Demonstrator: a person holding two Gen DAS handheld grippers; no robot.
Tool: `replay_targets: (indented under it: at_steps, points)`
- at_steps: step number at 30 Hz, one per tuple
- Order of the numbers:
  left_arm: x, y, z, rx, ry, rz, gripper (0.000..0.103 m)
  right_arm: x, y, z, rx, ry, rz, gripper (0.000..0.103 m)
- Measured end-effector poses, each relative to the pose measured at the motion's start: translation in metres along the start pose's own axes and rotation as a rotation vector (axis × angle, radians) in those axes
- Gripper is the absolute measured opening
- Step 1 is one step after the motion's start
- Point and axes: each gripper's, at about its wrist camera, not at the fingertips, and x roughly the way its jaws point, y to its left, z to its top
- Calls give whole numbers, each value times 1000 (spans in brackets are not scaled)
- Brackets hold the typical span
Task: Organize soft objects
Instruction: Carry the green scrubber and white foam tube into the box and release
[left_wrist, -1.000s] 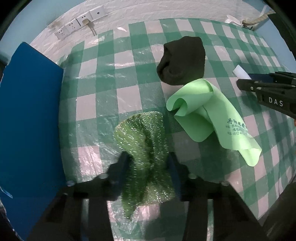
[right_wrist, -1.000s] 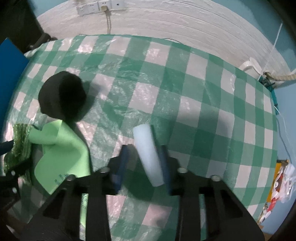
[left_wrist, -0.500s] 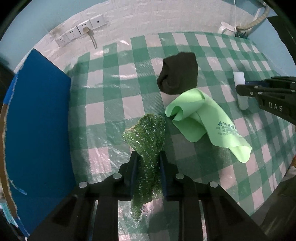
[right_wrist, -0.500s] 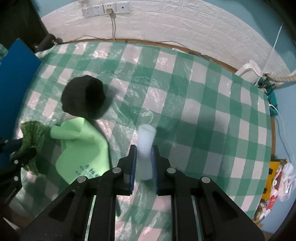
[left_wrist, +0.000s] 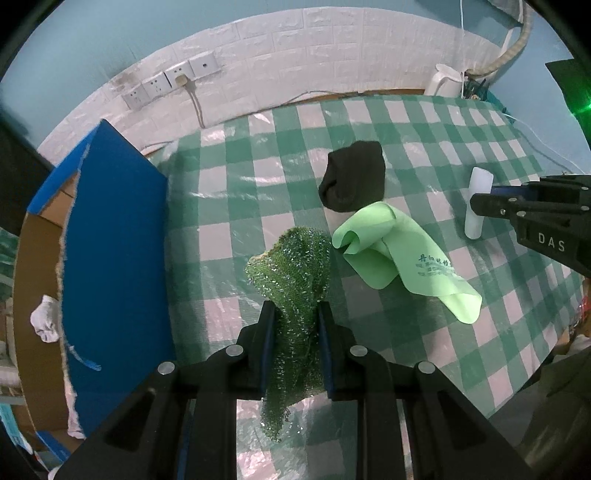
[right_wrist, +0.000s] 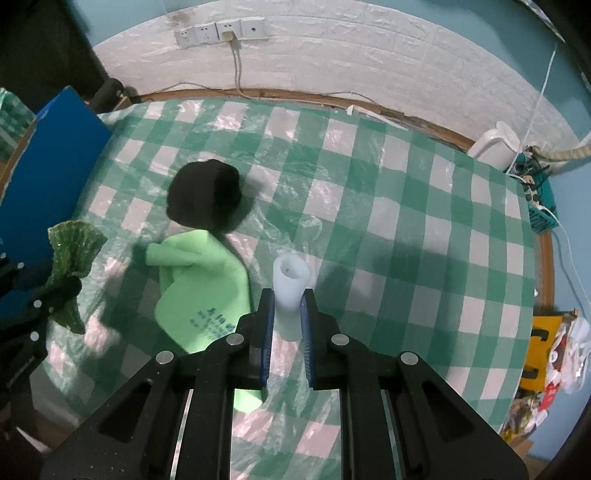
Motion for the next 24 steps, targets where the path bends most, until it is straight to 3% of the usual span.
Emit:
replay_targets:
  at_steps: [24]
  points:
    - [-54,34,-1,-26,-114,49,22,-69,67,4,-129,-111,79,13]
